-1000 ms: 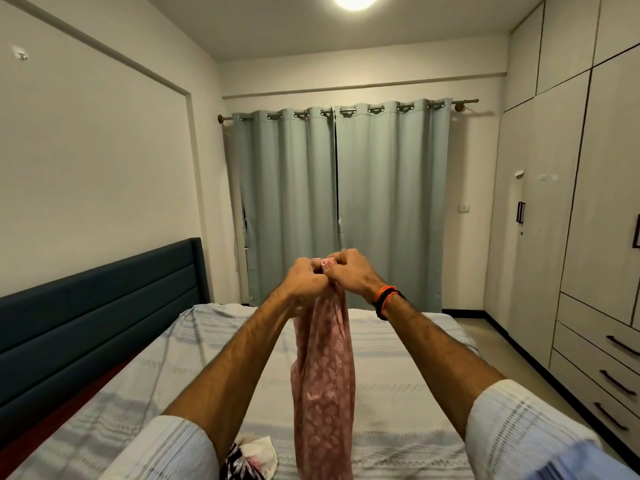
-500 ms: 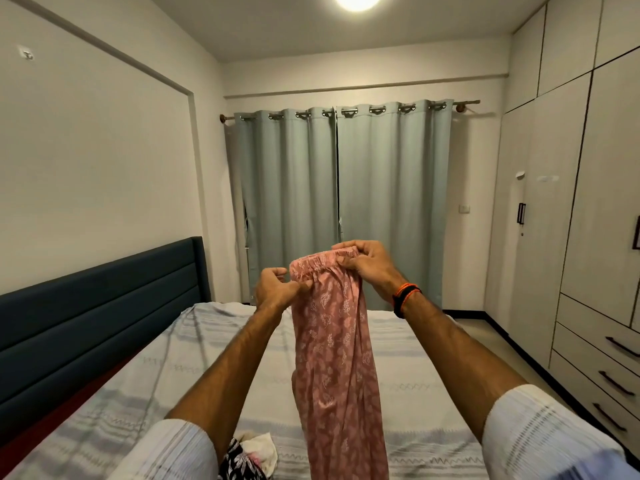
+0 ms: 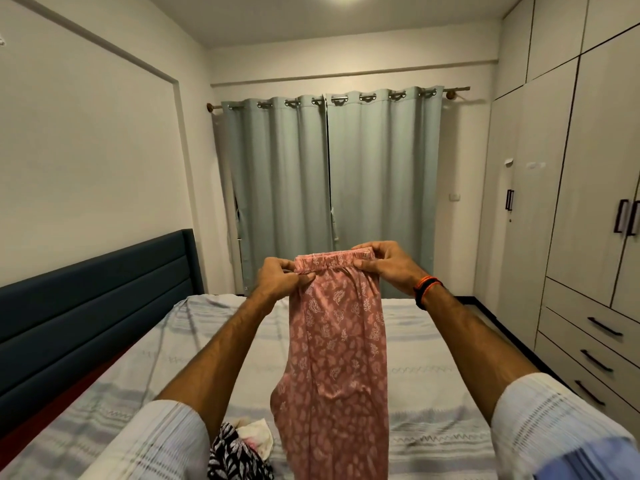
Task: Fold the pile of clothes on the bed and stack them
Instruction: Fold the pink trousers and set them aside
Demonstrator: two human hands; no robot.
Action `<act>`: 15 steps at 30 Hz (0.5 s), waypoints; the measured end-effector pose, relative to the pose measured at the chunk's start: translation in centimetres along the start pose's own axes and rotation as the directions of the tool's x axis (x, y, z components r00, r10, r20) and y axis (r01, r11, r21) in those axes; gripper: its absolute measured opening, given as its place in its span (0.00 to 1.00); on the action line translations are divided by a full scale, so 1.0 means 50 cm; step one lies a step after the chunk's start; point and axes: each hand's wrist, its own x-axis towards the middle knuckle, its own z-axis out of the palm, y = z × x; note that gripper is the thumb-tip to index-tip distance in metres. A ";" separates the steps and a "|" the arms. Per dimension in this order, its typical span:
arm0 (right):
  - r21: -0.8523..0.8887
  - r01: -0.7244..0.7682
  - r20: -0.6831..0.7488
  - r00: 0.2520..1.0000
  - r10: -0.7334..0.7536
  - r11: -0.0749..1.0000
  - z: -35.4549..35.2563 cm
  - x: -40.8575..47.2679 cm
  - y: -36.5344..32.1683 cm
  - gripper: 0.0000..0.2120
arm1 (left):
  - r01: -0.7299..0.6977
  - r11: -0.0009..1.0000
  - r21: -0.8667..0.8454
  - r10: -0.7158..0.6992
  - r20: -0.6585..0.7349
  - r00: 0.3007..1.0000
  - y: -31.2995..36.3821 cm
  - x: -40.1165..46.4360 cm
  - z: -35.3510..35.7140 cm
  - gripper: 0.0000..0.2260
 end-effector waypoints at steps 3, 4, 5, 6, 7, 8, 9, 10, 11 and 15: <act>-0.060 -0.050 0.039 0.998 0.052 0.997 -0.012 -0.011 0.014 0.12 | 0.002 0.998 0.065 -0.001 -0.011 1.000 0.001 -0.003 0.010 0.11; -0.080 -0.061 0.043 0.997 0.064 0.995 -0.015 -0.011 0.017 0.11 | 0.003 0.996 0.086 -0.002 -0.009 1.000 0.002 -0.003 0.012 0.11; -0.097 -0.069 0.034 0.997 0.072 0.993 -0.017 -0.013 0.023 0.11 | 0.006 0.994 0.105 -0.006 -0.005 1.000 0.001 -0.005 0.016 0.11; -0.113 -0.077 0.015 0.997 0.079 0.991 -0.019 -0.013 0.030 0.10 | 0.011 0.993 0.121 -0.010 -0.005 1.000 0.000 -0.005 0.019 0.12; -0.134 -0.085 -0.003 0.996 0.086 0.987 -0.019 -0.012 0.035 0.10 | 0.014 0.991 0.135 -0.013 -0.006 1.000 -0.001 -0.005 0.021 0.12; -0.159 -0.098 -0.017 0.995 0.097 0.982 -0.020 -0.013 0.043 0.10 | 0.018 0.989 0.145 -0.017 -0.011 1.000 -0.001 -0.008 0.027 0.11; -0.187 -0.108 -0.023 0.994 0.106 0.976 -0.019 -0.012 0.046 0.09 | 0.021 0.988 0.155 -0.018 -0.021 1.000 -0.001 -0.010 0.029 0.11; -0.209 -0.121 -0.031 0.993 0.117 0.970 -0.019 -0.012 0.055 0.09 | 0.025 0.986 0.166 -0.020 -0.030 0.999 -0.002 -0.013 0.034 0.10; -0.226 -0.135 -0.042 0.991 0.129 0.965 -0.018 -0.012 0.061 0.08 | 0.026 0.984 0.177 -0.020 -0.037 0.999 -0.003 -0.016 0.037 0.09; -0.217 -0.205 -0.083 0.978 0.191 0.954 -0.017 -0.035 0.067 0.05 | 0.047 0.974 0.223 -0.030 -0.080 0.996 -0.003 -0.036 0.056 0.09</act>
